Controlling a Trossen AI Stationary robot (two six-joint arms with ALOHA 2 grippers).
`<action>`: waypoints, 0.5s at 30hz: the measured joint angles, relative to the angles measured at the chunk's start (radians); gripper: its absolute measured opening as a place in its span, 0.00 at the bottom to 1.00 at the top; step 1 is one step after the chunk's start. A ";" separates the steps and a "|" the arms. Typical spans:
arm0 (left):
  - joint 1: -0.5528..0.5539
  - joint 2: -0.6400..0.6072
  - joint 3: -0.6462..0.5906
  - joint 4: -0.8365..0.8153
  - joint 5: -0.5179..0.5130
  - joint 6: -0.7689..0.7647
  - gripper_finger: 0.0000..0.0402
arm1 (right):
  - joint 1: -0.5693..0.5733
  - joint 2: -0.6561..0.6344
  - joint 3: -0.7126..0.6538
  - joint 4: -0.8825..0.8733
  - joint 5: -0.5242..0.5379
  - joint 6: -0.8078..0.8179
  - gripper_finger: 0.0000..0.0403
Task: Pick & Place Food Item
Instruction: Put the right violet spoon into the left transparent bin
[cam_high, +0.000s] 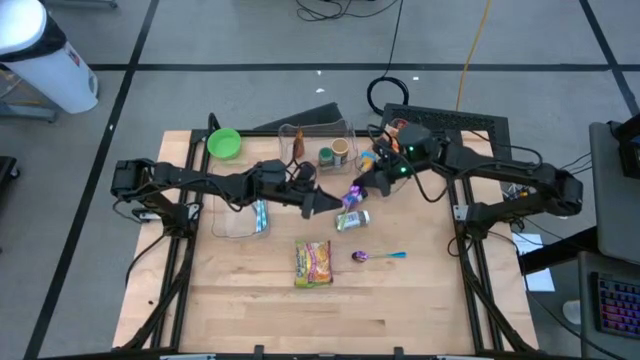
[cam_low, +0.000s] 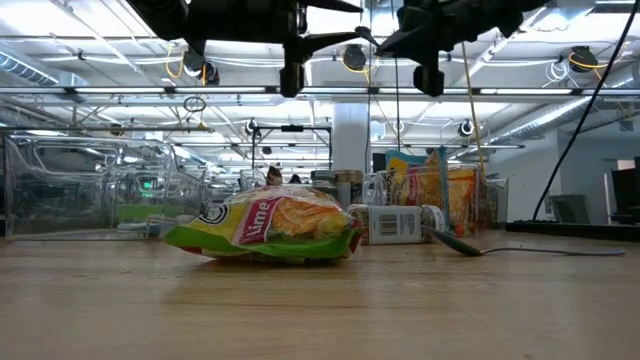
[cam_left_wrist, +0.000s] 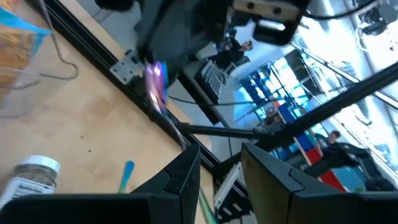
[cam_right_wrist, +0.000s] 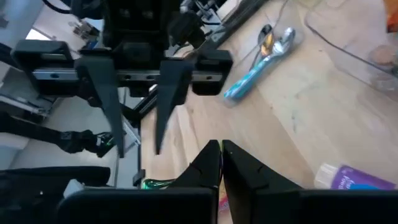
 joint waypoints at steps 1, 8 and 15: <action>0.000 0.000 0.000 0.000 -0.012 0.000 0.30 | 0.003 0.005 0.000 0.012 -0.001 0.000 0.00; 0.000 0.000 0.000 -0.055 -0.063 0.000 0.30 | 0.008 0.007 0.000 0.098 -0.021 0.018 0.00; 0.000 0.000 0.000 -0.051 -0.055 -0.005 0.30 | 0.005 0.009 0.000 0.101 -0.001 0.020 0.00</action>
